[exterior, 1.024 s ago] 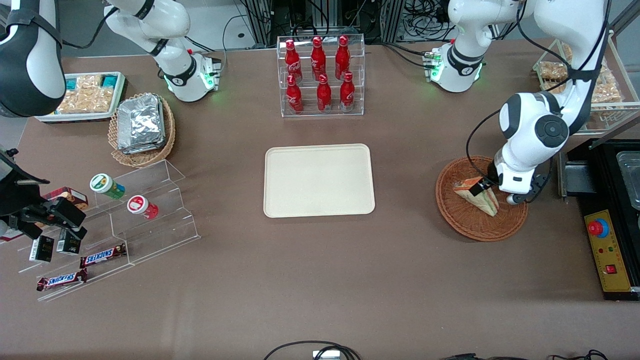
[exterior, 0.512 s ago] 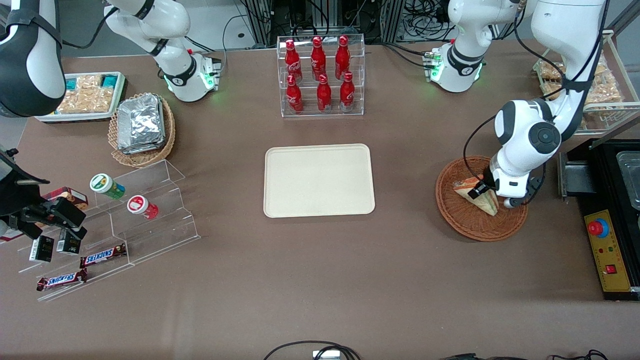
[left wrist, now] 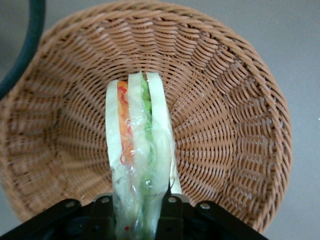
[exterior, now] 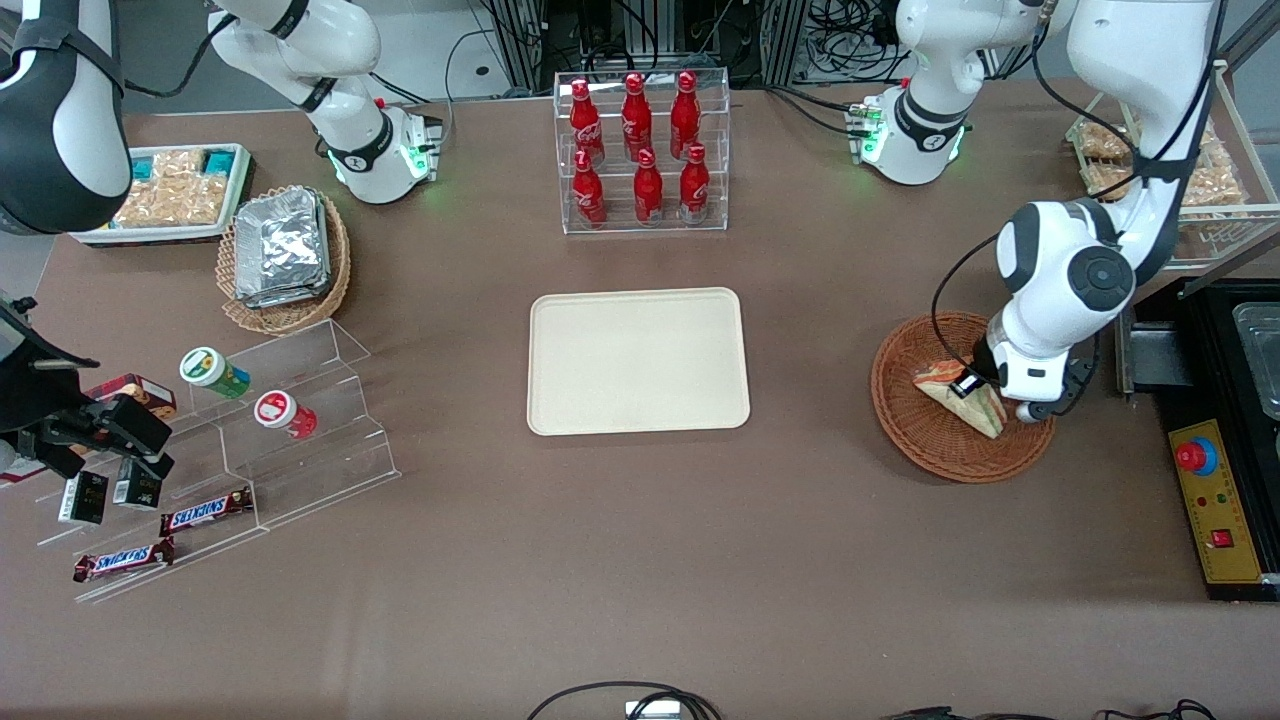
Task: Place sandwich from basket to tray
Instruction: 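Lift the sandwich out of the basket with the left gripper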
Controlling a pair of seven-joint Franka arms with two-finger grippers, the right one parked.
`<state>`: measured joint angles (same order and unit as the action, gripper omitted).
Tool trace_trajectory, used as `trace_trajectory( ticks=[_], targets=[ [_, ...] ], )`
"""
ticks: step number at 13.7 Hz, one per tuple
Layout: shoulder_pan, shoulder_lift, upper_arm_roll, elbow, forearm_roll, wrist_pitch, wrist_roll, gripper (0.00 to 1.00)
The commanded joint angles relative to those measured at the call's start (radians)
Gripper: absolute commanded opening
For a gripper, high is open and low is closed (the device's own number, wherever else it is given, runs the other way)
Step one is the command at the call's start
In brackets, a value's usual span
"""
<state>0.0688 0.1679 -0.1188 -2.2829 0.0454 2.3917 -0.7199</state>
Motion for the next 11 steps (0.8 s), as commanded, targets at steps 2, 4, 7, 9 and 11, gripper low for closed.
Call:
trace_trajectory(
  ticks=[2, 4, 7, 9, 11],
  targets=[
    [-0.010, -0.022, -0.010, 0.289, 0.002, -0.400, 0.106, 0.00],
    [-0.010, -0.024, -0.047, 0.394, -0.001, -0.500, 0.145, 0.00],
    [-0.010, -0.024, -0.139, 0.476, 0.001, -0.549, 0.149, 0.00],
    [-0.010, -0.021, -0.223, 0.485, 0.004, -0.543, 0.166, 0.00],
    [-0.012, -0.011, -0.327, 0.484, 0.066, -0.539, 0.168, 0.00]
  ],
)
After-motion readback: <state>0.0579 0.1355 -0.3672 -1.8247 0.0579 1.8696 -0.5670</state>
